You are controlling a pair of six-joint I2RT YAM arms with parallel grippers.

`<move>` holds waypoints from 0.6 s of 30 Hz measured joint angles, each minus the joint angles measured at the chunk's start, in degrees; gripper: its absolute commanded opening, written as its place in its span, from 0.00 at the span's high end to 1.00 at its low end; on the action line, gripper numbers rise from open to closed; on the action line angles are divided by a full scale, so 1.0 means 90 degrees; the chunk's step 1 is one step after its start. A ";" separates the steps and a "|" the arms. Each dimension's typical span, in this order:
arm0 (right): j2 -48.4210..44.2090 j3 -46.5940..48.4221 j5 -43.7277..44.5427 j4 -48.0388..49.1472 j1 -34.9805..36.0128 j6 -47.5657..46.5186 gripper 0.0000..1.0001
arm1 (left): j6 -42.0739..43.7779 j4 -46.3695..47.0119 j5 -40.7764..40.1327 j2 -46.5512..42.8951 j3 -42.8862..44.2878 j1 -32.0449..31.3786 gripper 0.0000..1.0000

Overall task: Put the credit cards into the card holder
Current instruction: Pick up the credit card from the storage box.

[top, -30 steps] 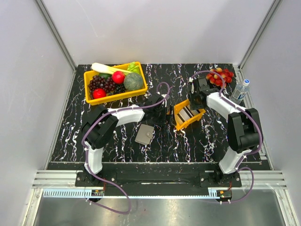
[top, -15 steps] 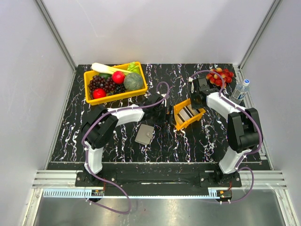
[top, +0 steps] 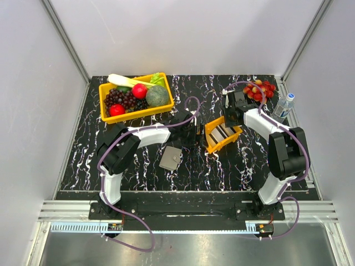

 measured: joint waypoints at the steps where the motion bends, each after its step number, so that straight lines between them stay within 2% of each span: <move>1: -0.0005 0.0000 0.0027 0.0027 0.0000 0.0002 0.63 | -0.0005 0.0012 0.0000 0.0000 0.0000 0.0000 0.17; 6: -0.0053 0.0000 0.0136 0.0168 0.0000 -0.0015 0.60 | -0.0019 0.0034 -0.0002 0.0002 0.0027 0.0007 0.17; 18: -0.0051 -0.0102 0.0879 0.0442 0.0083 -0.0163 0.60 | -0.0075 0.0061 0.0000 0.0032 0.0158 0.0012 0.18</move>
